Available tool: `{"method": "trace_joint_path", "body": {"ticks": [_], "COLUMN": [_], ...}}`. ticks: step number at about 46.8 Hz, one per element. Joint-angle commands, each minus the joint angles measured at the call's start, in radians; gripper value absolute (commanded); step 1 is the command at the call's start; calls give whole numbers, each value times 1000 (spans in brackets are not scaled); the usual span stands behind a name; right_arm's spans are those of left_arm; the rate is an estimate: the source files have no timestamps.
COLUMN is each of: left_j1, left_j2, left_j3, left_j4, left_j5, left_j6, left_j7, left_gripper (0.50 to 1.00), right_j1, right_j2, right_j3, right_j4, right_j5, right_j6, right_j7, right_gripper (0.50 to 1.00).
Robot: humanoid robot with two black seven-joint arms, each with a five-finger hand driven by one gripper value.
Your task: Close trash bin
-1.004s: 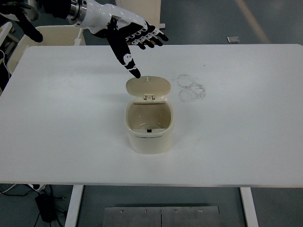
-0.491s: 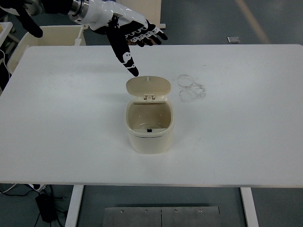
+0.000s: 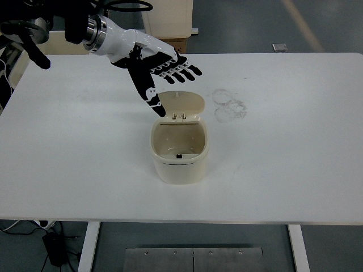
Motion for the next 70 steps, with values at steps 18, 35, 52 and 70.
{"method": "trace_joint_path", "body": {"ticks": [18,35,52,70], "left_j1": [-16,8,62,65], "left_j2": [4,-2,-2,3], "left_j3": [7,9,7,6], "left_j4": [-68,-76,-106,-158], "left_j5": [-4,14,6,0], "left_j6": [0,0,0,0], "left_j7": [0,2,2,0], "left_gripper": [1000,1000,1000,1000], "right_j1": [0,0,0,0], "right_j2": [0,0,0,0], "right_j3": [0,0,0,0], "right_j4": [0,0,0,0], "right_j5": [-1,-1,1,1], "right_j6": [0,1,0,1], "right_j7": [0,0,0,0], "right_gripper": [993,993,993,993]}}
